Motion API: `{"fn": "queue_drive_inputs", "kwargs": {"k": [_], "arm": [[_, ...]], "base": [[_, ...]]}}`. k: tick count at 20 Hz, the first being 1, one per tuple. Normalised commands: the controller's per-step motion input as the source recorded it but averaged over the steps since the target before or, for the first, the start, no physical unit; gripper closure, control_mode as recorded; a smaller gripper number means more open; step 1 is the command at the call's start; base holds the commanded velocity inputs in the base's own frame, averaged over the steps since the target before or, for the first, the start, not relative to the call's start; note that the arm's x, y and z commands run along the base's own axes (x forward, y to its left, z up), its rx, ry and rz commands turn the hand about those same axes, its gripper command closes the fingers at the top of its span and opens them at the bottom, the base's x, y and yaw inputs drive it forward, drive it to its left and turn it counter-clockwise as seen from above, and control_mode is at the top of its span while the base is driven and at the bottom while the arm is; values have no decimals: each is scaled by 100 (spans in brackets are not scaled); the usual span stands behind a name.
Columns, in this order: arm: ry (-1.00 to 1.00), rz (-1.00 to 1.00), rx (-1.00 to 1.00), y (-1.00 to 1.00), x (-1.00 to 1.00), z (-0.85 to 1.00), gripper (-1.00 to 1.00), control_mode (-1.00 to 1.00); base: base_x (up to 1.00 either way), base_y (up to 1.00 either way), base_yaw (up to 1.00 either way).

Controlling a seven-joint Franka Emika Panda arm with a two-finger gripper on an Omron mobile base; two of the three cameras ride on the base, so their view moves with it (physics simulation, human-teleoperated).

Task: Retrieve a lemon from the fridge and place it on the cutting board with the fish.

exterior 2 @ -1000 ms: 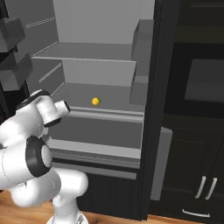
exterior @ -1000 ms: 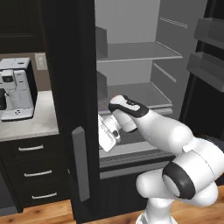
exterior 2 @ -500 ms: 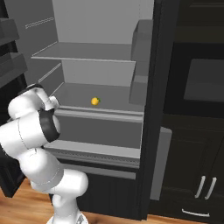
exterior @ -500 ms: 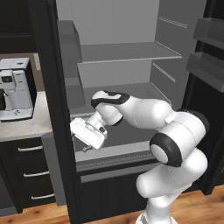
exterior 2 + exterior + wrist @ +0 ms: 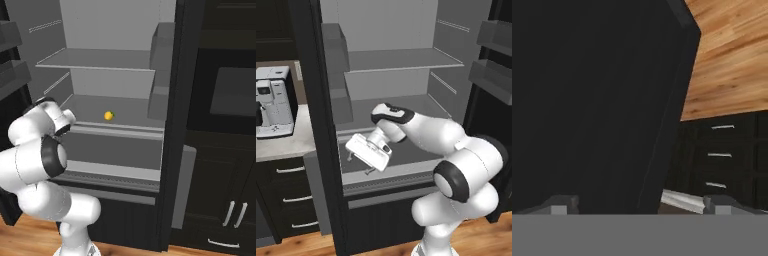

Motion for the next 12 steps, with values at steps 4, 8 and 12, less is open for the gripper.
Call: {"fn": "queue_drive_inputs", "kwargs": {"k": [4, 8, 12], "arm": [[-27, 13, -19, -100, -1, -1, -100, -100], [-13, 33, -43, -100, -34, 22, -100, -100], [-29, 34, -49, -81, -45, 14, -100, -100]], "base": [[0, 0, 0], [0, 0, 0], [0, 0, 0]]}}
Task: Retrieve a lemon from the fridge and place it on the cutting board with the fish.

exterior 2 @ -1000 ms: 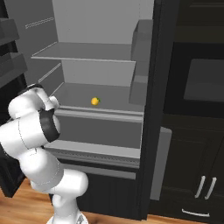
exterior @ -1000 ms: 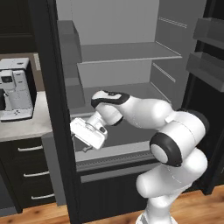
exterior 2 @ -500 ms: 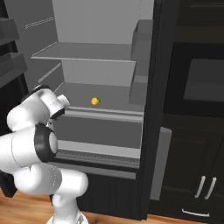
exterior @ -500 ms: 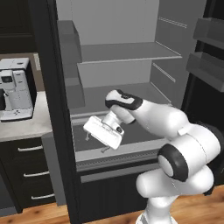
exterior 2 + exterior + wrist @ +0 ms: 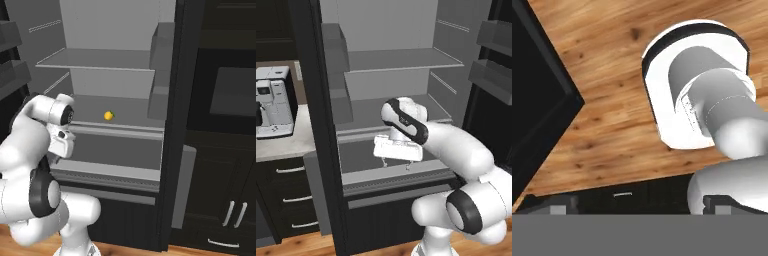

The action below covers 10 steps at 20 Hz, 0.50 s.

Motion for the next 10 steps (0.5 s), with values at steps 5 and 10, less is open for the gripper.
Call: {"fn": "queue_drive_inputs", "kwargs": {"k": [5, 10], "arm": [[-59, 37, -15, -100, -17, 1, -100, -100], [-43, 8, 7, -80, -22, 8, -100, -100]], "base": [[0, 0, 0], [0, 0, 0]]}}
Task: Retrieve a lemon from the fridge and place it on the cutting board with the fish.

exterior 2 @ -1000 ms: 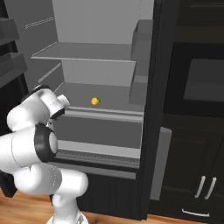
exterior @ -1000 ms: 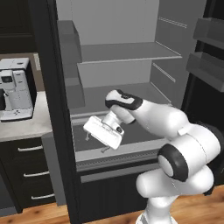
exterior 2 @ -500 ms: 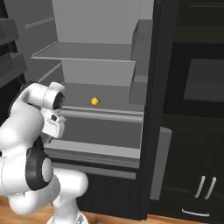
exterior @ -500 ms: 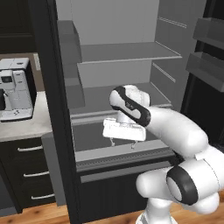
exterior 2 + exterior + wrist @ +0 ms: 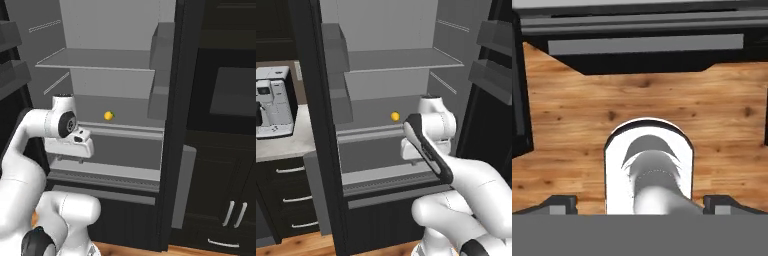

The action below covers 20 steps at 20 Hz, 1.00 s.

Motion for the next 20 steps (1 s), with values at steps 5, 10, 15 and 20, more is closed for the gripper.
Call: {"fn": "queue_drive_inputs", "kwargs": {"k": [5, 10, 15, 20], "arm": [[-41, 1, 2, -4, -22, 43, -100, -100], [-21, 0, -5, 1, 0, 37, -100, -100], [0, -1, 0, -7, 0, 0, -100, -100], [0, 0, 0, -6, -3, -11, -100, -100]], "base": [[0, 0, 0], [0, 0, 0], [0, 0, 0], [0, 0, 0]]}}
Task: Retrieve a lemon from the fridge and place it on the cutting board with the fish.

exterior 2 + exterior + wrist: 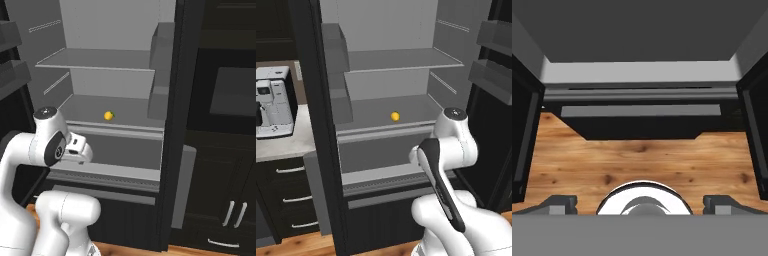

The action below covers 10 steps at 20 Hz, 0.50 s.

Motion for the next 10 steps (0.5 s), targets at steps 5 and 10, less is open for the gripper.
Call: {"fn": "queue_drive_inputs", "kwargs": {"k": [5, 10], "arm": [[0, 0, 0, -11, -1, 0, -100, -100], [0, 0, 0, 0, 0, 0, -100, -100]], "base": [[0, 0, 0], [0, 0, 0]]}}
